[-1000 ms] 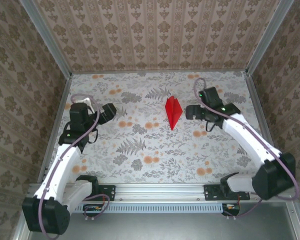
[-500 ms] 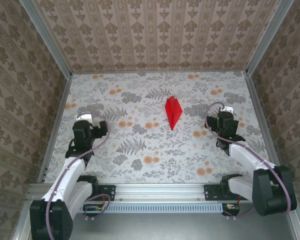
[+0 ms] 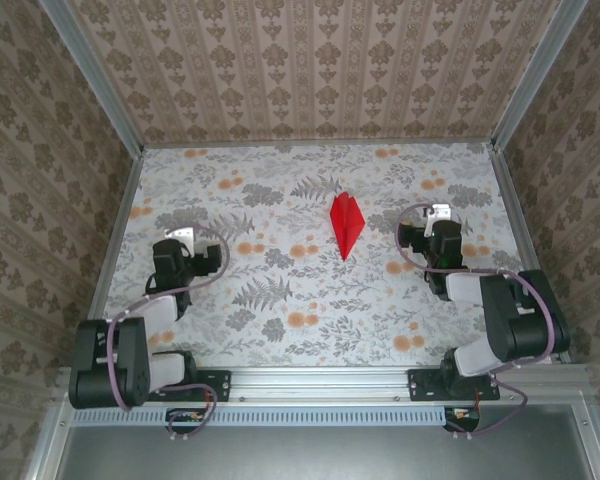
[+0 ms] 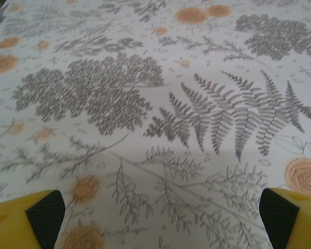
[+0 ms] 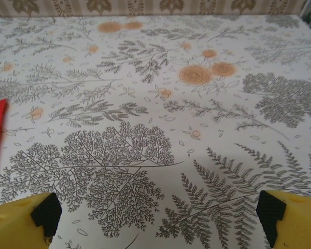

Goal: Fold a paper plane with a square sheet of paper (fold left side to right side)
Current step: Reset both arms

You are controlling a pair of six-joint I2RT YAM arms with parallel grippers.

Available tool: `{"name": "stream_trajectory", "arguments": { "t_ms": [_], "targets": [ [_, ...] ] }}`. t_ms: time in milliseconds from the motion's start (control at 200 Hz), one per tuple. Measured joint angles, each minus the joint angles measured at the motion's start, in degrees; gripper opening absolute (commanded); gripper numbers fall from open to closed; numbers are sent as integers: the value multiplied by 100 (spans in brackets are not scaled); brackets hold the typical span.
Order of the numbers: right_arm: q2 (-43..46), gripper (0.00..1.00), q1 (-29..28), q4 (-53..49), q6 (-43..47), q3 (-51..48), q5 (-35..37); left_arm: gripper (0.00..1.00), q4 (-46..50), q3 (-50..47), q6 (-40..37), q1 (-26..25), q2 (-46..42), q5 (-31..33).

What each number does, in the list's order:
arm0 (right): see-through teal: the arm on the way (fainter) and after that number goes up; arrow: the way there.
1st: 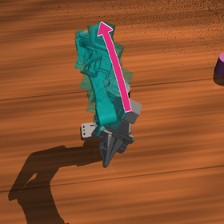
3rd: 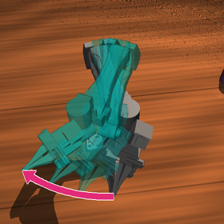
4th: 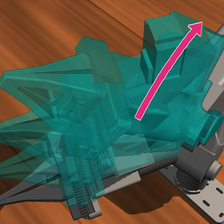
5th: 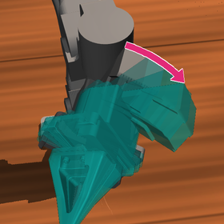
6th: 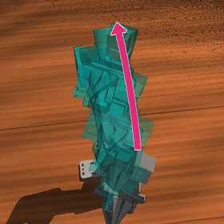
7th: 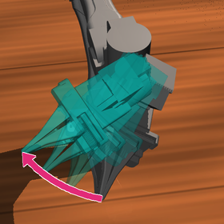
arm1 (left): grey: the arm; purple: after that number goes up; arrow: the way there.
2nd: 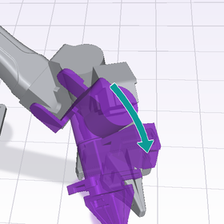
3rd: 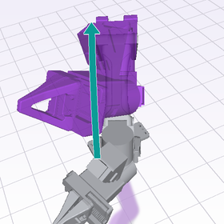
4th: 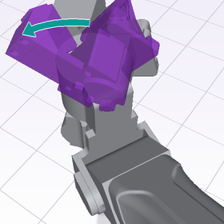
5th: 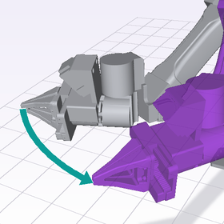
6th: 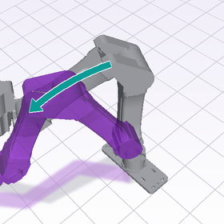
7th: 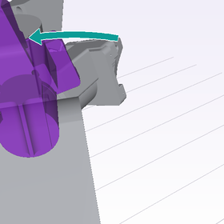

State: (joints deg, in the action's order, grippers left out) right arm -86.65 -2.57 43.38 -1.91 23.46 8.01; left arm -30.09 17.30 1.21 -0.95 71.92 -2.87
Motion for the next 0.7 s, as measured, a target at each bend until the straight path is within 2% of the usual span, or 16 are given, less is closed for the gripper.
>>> {"name": "stream_trajectory", "arguments": {
  "t_ms": [200,345,700],
  "targets": [
    [-74,100,188,251,24,-55,-389,100,-938,205,-282,68,564,-313],
    [-74,100,232,323,24,-55,-476,100,-1871,221,-448,68,1425,-450],
    [-74,100,229,332,24,-55,-549,100,-1864,531,-466,72,1624,-129]
  ]
}}
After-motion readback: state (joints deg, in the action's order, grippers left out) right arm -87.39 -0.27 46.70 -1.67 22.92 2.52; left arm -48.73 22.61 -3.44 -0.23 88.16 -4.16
